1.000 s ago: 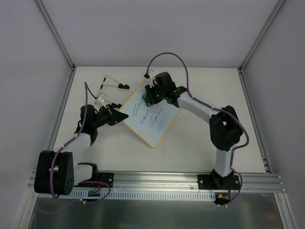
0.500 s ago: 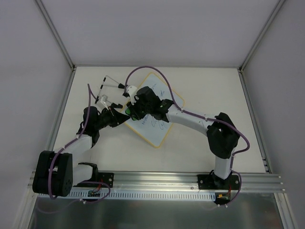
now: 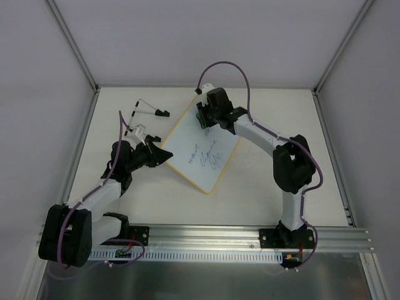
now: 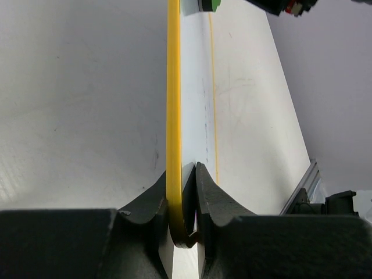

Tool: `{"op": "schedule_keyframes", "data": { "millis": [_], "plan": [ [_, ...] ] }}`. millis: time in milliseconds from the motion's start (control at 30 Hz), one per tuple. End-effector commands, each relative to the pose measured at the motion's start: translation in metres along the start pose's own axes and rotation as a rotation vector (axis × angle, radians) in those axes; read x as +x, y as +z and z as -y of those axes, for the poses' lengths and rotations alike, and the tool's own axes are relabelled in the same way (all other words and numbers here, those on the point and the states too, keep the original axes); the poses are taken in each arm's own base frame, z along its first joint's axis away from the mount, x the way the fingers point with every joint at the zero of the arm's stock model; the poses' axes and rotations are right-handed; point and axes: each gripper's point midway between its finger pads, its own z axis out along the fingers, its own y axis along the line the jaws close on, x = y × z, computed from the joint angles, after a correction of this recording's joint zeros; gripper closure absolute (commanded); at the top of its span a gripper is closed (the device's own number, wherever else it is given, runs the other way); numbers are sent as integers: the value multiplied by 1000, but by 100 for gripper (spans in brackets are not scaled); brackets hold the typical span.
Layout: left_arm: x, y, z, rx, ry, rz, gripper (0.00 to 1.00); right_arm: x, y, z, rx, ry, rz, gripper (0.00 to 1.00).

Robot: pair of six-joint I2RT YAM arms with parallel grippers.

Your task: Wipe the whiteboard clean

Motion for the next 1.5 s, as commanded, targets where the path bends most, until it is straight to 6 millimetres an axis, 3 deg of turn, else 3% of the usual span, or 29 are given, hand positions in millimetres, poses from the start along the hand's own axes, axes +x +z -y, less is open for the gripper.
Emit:
{"op": "schedule_keyframes", "data": {
  "millis": [0, 100, 167, 300, 400, 533, 700, 800, 900, 933, 1033, 1133, 1200, 1300, 1467],
  "plan": [
    [24, -3, -11, -10, 226, -85, 100, 11, 19, 25, 69, 67, -55, 100],
    [24, -5, -8, -10, 230, -85, 100, 2, 26, 47, 89, 135, -48, 100],
    [24, -7, -8, -16, 234, -87, 100, 7, 35, 57, 85, 197, -62, 100],
    [24, -8, -7, -22, 236, -91, 100, 2, 40, 52, 35, 245, -61, 100],
    [25, -8, -8, -24, 236, -95, 100, -6, 38, 36, -11, 246, -48, 100],
    [27, -6, -9, -24, 232, -107, 100, -15, 31, -4, -83, 202, -36, 100],
    [25, -6, -9, -29, 234, -103, 100, 2, 25, -42, -138, 164, -74, 100],
    [25, -6, -10, -35, 234, -98, 100, 18, 27, -31, -91, 182, -102, 100],
    [23, -7, -10, -42, 238, -92, 100, 25, 28, -5, -48, 262, -106, 100],
    [22, -8, -11, -47, 239, -89, 100, 36, 29, 12, -12, 289, -121, 100],
    [21, -8, -11, -56, 240, -86, 100, 40, 22, 47, 69, 339, -106, 100],
    [21, -9, -10, -57, 242, -84, 100, 55, 18, 72, 126, 417, -126, 100],
    [20, -9, -9, -54, 243, -82, 100, 66, 18, 78, 137, 428, -144, 100],
    [17, -8, -8, -51, 246, -81, 100, 69, 20, 69, 103, 406, -149, 100],
    [13, -4, -5, -43, 245, -84, 100, 63, 19, 12, -37, 347, -131, 100]
  ]
}}
